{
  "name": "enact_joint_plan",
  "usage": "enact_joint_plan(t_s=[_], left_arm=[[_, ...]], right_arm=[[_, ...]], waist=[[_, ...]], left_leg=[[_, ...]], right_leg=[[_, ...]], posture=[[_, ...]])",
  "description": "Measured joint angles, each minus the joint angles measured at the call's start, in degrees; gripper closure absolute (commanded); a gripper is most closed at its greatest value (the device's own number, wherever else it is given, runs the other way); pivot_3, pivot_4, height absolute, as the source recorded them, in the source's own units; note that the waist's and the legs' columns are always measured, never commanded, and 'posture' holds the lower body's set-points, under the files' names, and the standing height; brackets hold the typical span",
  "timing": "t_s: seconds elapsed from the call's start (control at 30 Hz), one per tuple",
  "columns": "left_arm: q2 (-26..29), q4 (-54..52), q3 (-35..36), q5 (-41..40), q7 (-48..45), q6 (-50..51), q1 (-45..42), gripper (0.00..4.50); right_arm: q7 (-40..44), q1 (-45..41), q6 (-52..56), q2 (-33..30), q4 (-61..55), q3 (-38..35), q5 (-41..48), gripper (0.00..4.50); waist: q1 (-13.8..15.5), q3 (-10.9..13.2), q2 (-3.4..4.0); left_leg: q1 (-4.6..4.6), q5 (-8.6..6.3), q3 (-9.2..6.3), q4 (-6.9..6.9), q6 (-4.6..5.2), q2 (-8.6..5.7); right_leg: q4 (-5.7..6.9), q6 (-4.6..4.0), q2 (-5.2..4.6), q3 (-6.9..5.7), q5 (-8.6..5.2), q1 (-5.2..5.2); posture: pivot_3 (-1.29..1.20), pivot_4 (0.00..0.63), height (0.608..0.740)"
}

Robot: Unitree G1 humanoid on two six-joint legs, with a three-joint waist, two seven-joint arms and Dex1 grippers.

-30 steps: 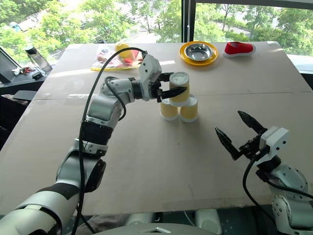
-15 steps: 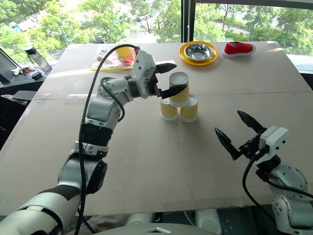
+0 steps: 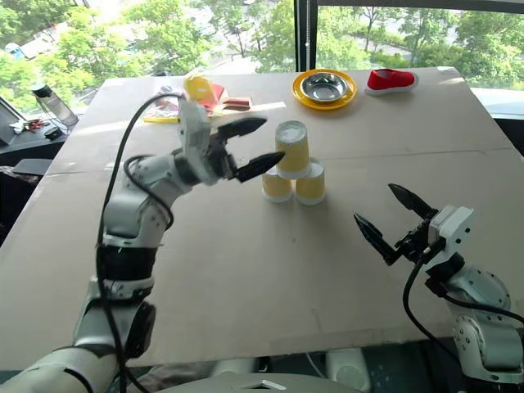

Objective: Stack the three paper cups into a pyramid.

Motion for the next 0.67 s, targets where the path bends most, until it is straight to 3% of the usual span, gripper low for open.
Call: enact_joint_plan(t_s=[0.27, 0.47, 0.67], left_arm=[[9.17, -15.04, 7.48, -2.83, 1.97, 6.19, 23.01, 0.05], [4.94, -21.42, 5.4, 3.75, 9.96, 2.77, 42.41, 0.05], [2.04, -21.52, 3.39, 6.96, 14.07, -0.72, 45.33, 0.05]], right_arm=[[7.64, 3.42, -2.88, -3.32, 8.01, -0.18, -1.62, 0.0], [10.49, 3.86, -4.2, -4.43, 14.01, 0.96, -4.48, 0.0], [11.19, 2.28, -4.21, -4.48, 16.85, 1.23, -5.39, 0.0]], waist=[[1.42, 0.03, 0.01], [1.64, 0.03, -0.01], [1.83, 0.03, 0.0]], left_leg=[[0.18, -0.05, 0.13, 0.07, 0.08, 0.02], [0.21, -0.05, 0.07, 0.05, 0.08, 0.03], [0.5, -0.06, 0.14, 0.0, 0.08, 0.02]], right_leg=[[-0.11, -0.01, -0.25, 0.12, 0.0, 0.25], [-0.09, -0.05, -0.31, 0.26, 0.0, 0.31], [-0.09, -0.09, -0.31, 0.29, 0.0, 0.57]], posture=[[0.0, 0.15, 0.74], [0.0, 0.15, 0.74], [0.0, 0.15, 0.74]])
